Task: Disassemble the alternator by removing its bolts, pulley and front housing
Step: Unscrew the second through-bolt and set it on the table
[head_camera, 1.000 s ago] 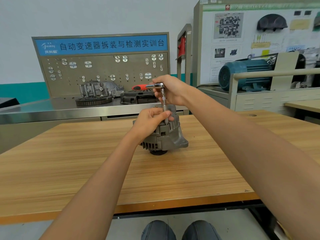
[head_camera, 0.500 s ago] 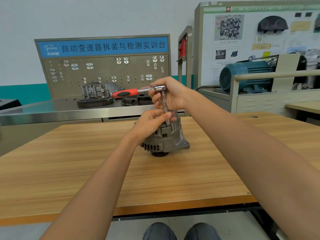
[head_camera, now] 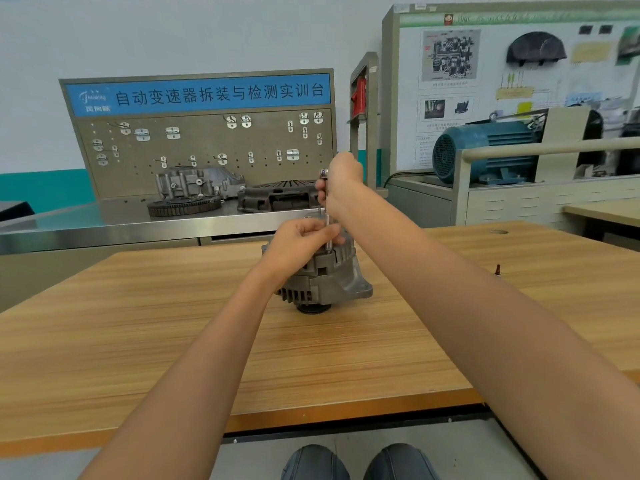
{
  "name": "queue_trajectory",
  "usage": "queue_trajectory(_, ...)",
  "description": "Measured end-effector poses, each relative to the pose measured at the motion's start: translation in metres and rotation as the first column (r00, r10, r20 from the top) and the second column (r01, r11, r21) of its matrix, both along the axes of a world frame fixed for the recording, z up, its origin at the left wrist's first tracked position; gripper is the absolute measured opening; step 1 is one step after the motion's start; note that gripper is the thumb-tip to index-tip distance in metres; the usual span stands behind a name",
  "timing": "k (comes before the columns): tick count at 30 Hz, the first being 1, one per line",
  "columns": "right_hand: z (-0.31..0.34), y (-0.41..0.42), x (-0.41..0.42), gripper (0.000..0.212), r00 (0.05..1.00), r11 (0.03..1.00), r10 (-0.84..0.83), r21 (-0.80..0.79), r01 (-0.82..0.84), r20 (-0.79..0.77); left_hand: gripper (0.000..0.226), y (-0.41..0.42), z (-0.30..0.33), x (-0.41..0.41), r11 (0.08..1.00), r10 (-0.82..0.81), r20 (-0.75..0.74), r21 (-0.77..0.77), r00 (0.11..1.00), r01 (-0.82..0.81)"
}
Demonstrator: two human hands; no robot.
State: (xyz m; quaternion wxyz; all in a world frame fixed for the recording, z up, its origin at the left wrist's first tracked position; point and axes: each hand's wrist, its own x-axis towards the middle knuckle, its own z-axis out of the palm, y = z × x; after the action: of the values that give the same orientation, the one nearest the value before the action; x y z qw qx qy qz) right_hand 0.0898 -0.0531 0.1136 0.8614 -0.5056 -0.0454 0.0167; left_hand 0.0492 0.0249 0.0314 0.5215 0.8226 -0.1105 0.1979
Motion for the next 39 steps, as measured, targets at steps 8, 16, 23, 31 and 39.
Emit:
queue_trajectory(8,-0.007,-0.008,-0.008,0.029,0.798,0.784,0.597,-0.270,-0.559,0.083,0.020,0.002,0.000,-0.004,0.999,-0.033,-0.032,-0.032,0.999,0.032)
queue_trajectory(16,-0.014,0.021,-0.020,0.022,0.947,0.962,-0.274,0.043,0.271,0.169,0.047,0.001,-0.001,0.001,0.987,0.158,-0.014,0.039,0.987,-0.157)
queue_trajectory(23,-0.003,0.015,-0.009,0.022,0.986,0.994,-0.106,0.030,0.103,0.127,0.034,-0.002,-0.003,0.002,0.996,0.090,0.025,-0.021,0.996,-0.089)
queue_trajectory(31,0.007,-0.004,-0.008,0.024,0.934,0.925,0.354,-0.131,-0.357,-0.042,0.015,0.000,-0.002,0.002,0.999,-0.014,-0.028,-0.033,1.000,0.013)
queue_trajectory(39,-0.002,0.006,-0.009,0.009,0.998,0.992,0.056,-0.119,-0.052,0.026,0.020,-0.001,-0.002,0.001,0.998,0.059,0.000,-0.031,0.998,-0.059)
